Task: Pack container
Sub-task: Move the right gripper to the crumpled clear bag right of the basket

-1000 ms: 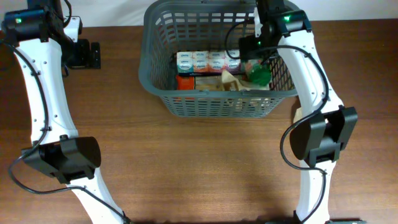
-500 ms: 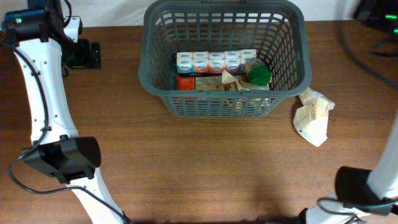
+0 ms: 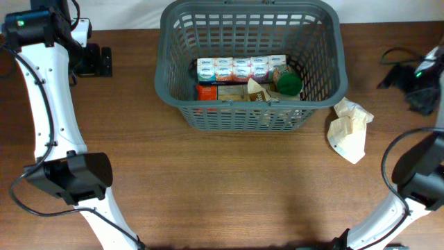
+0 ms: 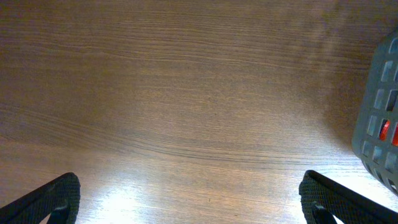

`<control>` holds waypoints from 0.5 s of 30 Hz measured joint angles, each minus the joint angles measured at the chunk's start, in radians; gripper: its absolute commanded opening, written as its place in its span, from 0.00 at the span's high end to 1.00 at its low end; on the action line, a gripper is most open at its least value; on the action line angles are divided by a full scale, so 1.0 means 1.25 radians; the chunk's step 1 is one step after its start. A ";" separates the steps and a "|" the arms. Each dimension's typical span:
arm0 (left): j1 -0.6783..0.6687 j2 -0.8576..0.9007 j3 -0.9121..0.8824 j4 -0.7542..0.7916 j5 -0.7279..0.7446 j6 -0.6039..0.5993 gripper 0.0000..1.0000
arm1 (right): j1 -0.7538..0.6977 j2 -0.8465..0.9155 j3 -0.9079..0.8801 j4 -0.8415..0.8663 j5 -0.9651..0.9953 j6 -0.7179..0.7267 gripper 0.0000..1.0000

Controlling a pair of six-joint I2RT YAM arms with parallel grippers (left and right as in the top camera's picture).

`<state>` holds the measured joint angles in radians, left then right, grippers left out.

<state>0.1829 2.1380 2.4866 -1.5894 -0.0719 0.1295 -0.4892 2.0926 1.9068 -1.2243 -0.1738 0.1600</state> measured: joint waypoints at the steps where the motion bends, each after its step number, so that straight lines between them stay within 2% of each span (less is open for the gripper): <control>1: 0.000 0.000 0.000 0.000 0.000 0.000 0.01 | 0.000 0.001 -0.036 0.009 -0.023 -0.013 0.01; 7: 0.000 0.000 0.000 0.001 0.000 0.000 0.01 | 0.000 0.001 -0.148 0.075 -0.097 -0.086 0.01; 12: 0.000 0.000 0.000 0.000 0.000 0.000 0.01 | 0.022 -0.001 -0.275 0.159 -0.111 -0.093 0.00; 14: 0.000 0.000 0.000 0.000 0.000 0.000 0.01 | 0.040 -0.001 -0.312 0.192 -0.112 -0.092 0.05; 15: 0.000 0.000 0.000 0.000 0.000 0.000 0.01 | 0.055 -0.001 -0.336 0.219 -0.114 -0.091 0.12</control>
<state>0.1829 2.1380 2.4866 -1.5890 -0.0719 0.1291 -0.4206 2.0918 1.4872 -0.9504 -0.3161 0.0463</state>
